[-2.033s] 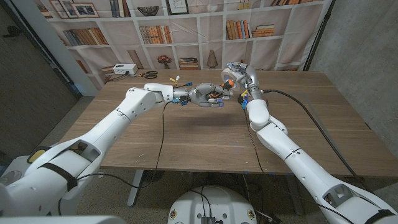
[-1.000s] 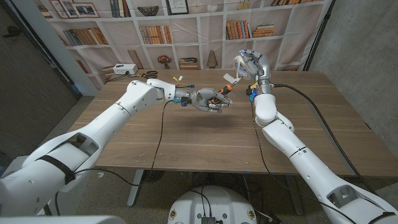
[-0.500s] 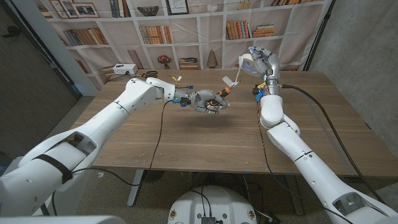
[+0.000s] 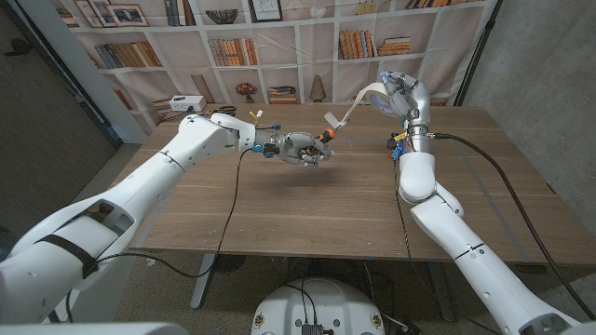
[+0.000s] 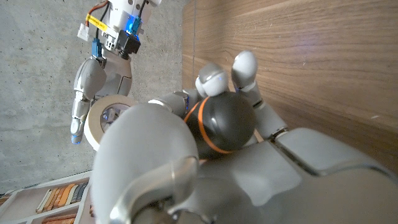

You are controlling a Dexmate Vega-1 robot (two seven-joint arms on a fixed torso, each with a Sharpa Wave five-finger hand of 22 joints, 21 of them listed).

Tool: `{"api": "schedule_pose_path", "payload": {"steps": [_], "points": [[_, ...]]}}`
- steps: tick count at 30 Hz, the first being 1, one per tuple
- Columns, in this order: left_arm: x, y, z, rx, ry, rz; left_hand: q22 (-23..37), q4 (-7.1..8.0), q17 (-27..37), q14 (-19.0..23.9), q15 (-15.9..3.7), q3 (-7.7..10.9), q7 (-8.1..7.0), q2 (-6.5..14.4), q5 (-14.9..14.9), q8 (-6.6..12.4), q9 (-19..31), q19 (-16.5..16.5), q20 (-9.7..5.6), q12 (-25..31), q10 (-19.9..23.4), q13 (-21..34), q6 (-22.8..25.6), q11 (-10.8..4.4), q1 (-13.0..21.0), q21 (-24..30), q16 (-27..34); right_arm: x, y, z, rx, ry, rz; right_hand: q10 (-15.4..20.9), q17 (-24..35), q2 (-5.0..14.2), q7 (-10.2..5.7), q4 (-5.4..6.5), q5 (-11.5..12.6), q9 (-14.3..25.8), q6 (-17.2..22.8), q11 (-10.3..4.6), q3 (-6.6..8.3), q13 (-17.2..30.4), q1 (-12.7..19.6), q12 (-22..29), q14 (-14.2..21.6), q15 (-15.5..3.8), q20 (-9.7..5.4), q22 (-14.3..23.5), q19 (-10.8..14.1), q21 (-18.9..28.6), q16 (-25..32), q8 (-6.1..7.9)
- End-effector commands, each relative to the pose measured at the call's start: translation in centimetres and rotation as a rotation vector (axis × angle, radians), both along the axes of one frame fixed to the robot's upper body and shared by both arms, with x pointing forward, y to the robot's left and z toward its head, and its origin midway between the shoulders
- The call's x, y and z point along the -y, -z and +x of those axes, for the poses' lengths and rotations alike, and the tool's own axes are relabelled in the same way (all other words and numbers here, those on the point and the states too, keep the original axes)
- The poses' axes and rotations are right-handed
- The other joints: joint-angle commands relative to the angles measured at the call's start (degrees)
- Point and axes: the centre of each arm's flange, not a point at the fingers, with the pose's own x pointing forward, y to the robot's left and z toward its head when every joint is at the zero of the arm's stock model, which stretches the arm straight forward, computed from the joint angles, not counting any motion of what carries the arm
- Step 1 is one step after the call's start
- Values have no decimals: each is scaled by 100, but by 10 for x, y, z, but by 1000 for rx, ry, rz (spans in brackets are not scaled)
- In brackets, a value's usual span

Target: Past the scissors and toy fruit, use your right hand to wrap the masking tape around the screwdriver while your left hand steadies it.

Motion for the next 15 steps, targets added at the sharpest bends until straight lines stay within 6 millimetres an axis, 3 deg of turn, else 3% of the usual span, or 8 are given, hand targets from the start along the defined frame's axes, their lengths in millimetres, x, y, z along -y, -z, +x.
{"api": "schedule_pose_path", "payload": {"steps": [1, 15], "points": [[-13, -5, 3, 45, -68, 4, 6, 29, 22, 23, -25, 89, 39, 254, -24, 21, 17, 52, -542, 31, -24, 7, -6, 14, 192, -2, 21, 4, 20, -26, 22, 95, -47, 168, 17, 243, 413, -196, 28, 27, 449, -308, 215, 7, 208, 1, -22, -855, -336, -8, 46, -25, 13, 32], [-18, -7, -1, 81, -94, 68, -5, 14, 12, 33, -28, 93, 45, 261, -42, 29, -1, 57, -542, 30, -38, 2, 4, 10, 209, -3, 16, -6, 27, -28, 9, 231, -166, 183, 14, 248, 408, -195, 26, 16, 445, -303, 220, -44, 202, -29, -13, -857, -341, -9, 58, -36, 10, 8]]}}
